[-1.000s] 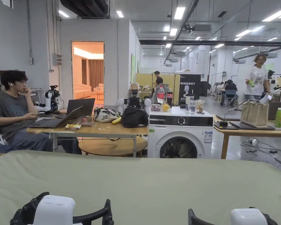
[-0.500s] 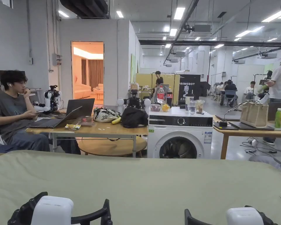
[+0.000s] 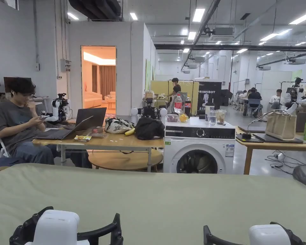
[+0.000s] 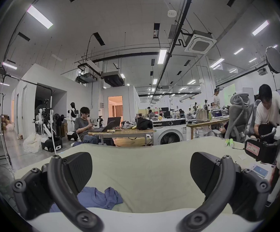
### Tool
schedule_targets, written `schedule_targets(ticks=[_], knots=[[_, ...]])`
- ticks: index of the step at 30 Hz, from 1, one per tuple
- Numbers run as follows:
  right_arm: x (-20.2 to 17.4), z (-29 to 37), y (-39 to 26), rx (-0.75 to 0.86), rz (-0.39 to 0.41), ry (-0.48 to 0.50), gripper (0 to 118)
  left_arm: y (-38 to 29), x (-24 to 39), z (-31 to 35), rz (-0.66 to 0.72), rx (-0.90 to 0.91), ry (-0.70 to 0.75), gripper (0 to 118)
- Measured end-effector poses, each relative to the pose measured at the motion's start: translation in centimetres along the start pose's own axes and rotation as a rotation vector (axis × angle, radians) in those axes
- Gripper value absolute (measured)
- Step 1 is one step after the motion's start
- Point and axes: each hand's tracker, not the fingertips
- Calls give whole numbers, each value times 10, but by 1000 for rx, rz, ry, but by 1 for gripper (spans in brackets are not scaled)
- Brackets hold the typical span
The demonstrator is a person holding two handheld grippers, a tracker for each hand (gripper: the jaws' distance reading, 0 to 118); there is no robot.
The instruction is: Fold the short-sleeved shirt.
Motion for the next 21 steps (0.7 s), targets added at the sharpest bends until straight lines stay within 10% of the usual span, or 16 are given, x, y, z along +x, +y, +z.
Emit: schedule_targets(ticks=[21], knots=[[3, 0, -6, -17, -15, 22, 118, -5, 2, 1, -6, -2, -6, 116]])
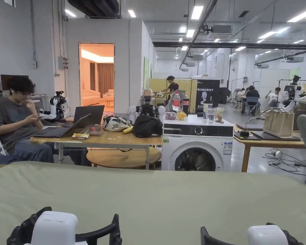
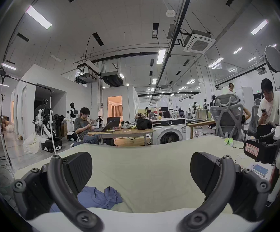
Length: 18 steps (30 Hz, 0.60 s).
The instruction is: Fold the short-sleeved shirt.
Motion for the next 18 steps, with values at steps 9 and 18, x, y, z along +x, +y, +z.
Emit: schedule_targets(ticks=[9, 18], knots=[[-4, 2, 0, 13, 18, -9, 118, -1, -2, 2, 6, 1, -7, 115], [-3, 4, -1, 19, 14, -13, 1, 1, -4, 2, 25, 3, -1, 6]])
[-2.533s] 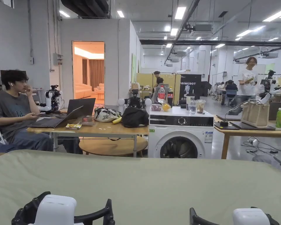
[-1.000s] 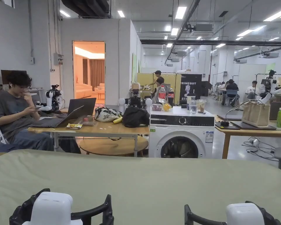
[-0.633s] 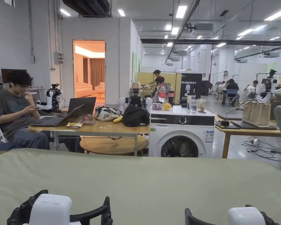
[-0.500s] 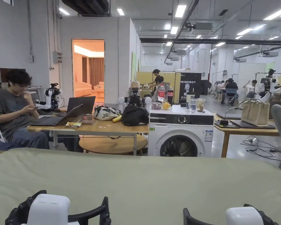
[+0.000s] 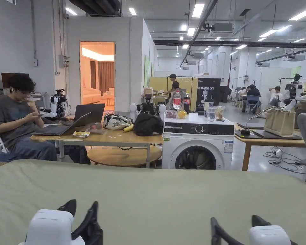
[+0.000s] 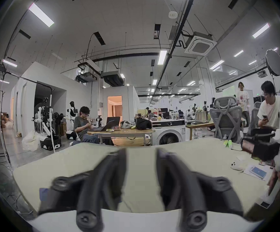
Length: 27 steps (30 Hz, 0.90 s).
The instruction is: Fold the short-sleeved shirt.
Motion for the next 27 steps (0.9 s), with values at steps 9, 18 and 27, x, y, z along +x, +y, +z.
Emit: schedule_targets(ticks=[9, 18, 27], knots=[[6, 0, -1, -20, -29, -42, 0, 1, 0, 2, -28, 2, 9, 0], [18, -25, 8, -5, -50, 9, 0, 3, -6, -32, -22, -23, 3, 0], [15, -38, 14, -44, -74, -15, 0, 8, -4, -39, -3, -22, 11, 0]])
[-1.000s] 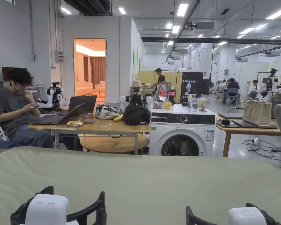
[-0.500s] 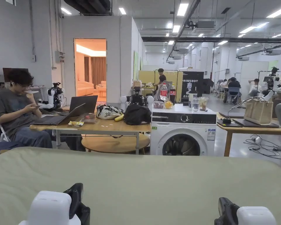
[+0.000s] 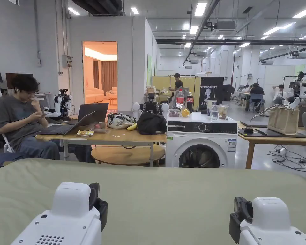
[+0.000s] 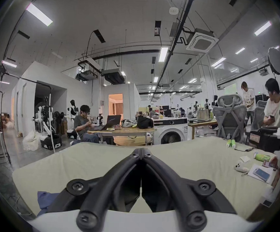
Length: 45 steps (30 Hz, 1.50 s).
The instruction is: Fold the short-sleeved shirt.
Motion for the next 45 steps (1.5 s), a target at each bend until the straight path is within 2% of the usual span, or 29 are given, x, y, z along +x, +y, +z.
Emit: schedule_targets(ticks=[4, 8, 14, 17, 20, 25, 26, 27, 28, 29, 33, 35, 40, 41, 43, 44, 45], knots=[[-4, -1, -3, 6, 20, -1, 0, 1, -8, 1, 30, -6, -4, 0], [-21, -12, -4, 5, 6, 32, 0, 7, -28, 13, -9, -11, 36, 0], [-82, -23, -8, 5, 22, 215, 0, 11, -88, 45, 17, -5, 152, 0], [-114, -29, -10, -1, 37, 292, 0, 10, -106, 63, 1, -16, 254, 0], [-138, -32, -11, -6, 18, 341, 0, 6, -121, 73, -12, -38, 271, 0], [-156, -38, -17, -24, -4, 381, 0, -2, -139, 70, -17, -107, 281, 0], [-157, -38, -19, -29, -2, 386, 0, -4, -142, 66, -12, -134, 257, 12], [-157, -39, -21, -37, 2, 394, 0, -8, -147, 60, -2, -166, 237, 36], [-156, -39, -24, -44, 9, 407, 0, -14, -153, 52, 11, -206, 189, 70], [-154, -39, -27, -49, 16, 410, 0, -19, -159, 45, 23, -238, 152, 92], [-140, -38, -42, -91, 37, 406, 0, -64, -184, -3, 94, -487, 83, 90], [-131, -40, -51, -126, 33, 407, 0, -88, -196, -26, 138, -529, 54, 90], [-106, -40, -72, -193, 61, 369, 0, -169, -220, -91, 147, -774, 35, 90], [-103, -40, -74, -207, 70, 364, 0, -183, -222, -102, 134, -817, 27, 87], [-94, -41, -81, -225, 96, 347, 0, -211, -225, -117, 118, -933, 78, 65], [-92, -42, -83, -237, 108, 337, 0, -222, -227, -120, 137, -963, 53, 64], [-89, -42, -85, -243, 109, 331, 0, -231, -230, -118, 198, -997, 16, 57]])
